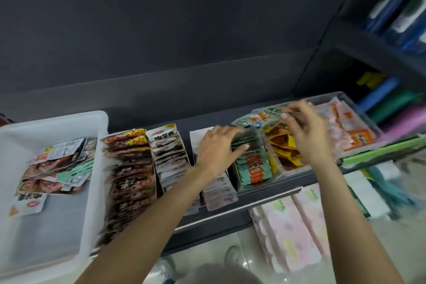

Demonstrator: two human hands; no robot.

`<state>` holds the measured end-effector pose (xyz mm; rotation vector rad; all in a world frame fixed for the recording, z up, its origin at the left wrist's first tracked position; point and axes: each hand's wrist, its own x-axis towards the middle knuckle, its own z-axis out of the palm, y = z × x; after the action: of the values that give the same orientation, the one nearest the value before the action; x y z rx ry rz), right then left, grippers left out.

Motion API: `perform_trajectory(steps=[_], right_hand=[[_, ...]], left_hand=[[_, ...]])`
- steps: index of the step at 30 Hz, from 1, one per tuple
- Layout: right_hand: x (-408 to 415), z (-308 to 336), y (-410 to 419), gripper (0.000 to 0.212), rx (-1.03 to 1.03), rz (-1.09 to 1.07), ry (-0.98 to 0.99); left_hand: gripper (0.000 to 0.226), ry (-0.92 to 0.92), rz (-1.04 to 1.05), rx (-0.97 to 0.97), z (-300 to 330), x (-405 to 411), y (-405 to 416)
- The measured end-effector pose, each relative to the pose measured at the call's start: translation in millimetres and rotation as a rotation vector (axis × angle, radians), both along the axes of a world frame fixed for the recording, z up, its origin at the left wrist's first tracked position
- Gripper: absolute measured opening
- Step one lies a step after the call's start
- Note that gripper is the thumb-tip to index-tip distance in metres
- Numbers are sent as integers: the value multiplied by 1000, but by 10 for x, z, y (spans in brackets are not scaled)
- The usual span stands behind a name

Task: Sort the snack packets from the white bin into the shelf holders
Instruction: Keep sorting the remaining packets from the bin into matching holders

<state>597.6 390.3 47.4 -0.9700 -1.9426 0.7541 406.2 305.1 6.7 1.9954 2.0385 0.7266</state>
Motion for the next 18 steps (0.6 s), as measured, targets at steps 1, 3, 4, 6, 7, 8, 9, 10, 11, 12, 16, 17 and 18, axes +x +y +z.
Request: perform_trajectory(steps=[1, 3, 4, 6, 7, 8, 9, 10, 11, 12, 16, 17, 18], right_hand=[[-10, -15, 46, 20, 21, 27, -51], [-52, -39, 140, 17, 95, 72, -195], [-87, -61, 189, 15, 133, 95, -270], [-176, -126, 264, 13, 162, 151, -412], [-229, -177, 289, 13, 161, 173, -494], [-283, -238, 298, 13, 164, 178, -595], [-340, -305, 293, 14, 179, 165, -708], [-394, -367, 287, 18, 215, 136, -817], [-440, -408, 275, 22, 244, 101, -898], [-475, -432, 267, 25, 244, 62, -942], [-498, -454, 258, 22, 281, -13, -931], [-486, -434, 236, 20, 288, -21, -838], [-482, -387, 194, 20, 277, -31, -706]], left_hand=[[37, 16, 3, -23, -30, 27, 19], [29, 43, -5, -19, -70, 58, 38], [26, 52, -11, -7, -74, 69, 35], [22, 56, -20, 19, -65, 84, 22], [21, 56, -16, 31, -63, 87, 19], [20, 52, -10, 41, -66, 87, 16], [19, 47, -6, 47, -74, 83, 13], [18, 46, -7, 51, -86, 79, 10], [18, 51, -15, 51, -98, 73, 6], [18, 55, -25, 48, -110, 68, 0], [23, 48, -54, 40, -130, 19, -30], [24, 40, -55, 48, -110, -3, -44], [24, 27, -47, 75, -71, -36, -67]])
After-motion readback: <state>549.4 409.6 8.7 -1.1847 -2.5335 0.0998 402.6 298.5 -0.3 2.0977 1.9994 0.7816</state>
